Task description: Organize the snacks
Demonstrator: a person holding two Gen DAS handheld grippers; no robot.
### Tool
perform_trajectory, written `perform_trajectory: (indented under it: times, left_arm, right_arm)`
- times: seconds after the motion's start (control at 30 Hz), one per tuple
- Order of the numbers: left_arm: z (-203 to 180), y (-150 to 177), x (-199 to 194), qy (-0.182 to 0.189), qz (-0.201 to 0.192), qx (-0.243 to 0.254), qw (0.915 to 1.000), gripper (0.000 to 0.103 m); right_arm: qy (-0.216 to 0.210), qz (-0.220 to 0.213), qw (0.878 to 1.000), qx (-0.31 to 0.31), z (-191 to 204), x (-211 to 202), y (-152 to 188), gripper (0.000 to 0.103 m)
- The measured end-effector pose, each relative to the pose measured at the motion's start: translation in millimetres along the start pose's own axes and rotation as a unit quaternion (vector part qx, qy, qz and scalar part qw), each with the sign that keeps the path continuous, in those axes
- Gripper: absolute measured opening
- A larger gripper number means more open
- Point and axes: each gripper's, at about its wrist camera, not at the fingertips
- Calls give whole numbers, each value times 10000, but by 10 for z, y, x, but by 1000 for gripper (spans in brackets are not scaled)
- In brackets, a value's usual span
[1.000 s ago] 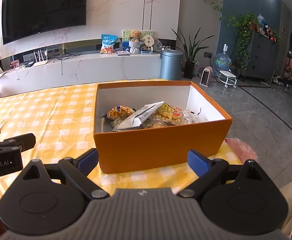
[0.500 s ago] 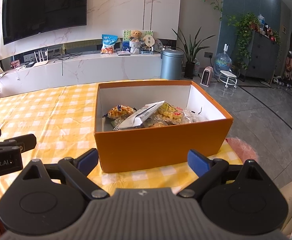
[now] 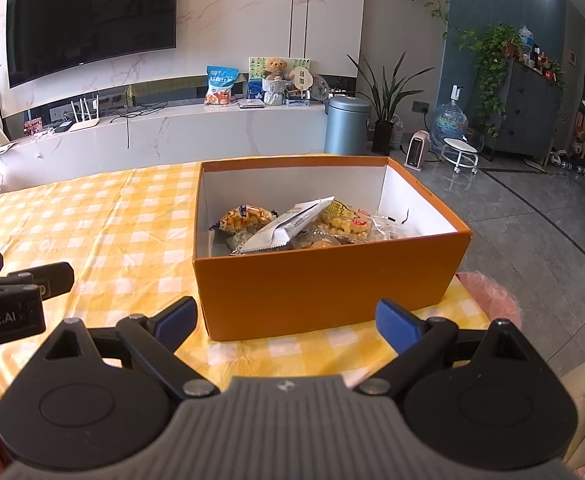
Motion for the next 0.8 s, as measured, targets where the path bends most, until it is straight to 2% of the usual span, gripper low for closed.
perform_trajectory:
  times: [0.8]
  left_arm:
    - [5,-70,-66,14,-101,46,9999,99]
  right_arm:
    - [-12,33,10000,14,-4,-5,6,94]
Point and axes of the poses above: each gripper's, at about its wrist camera, not at the fingertips, and x roughly the way its jaws point, z to its left, y to its underside, and after that the axes turned 5 degrees about -y, right-handed
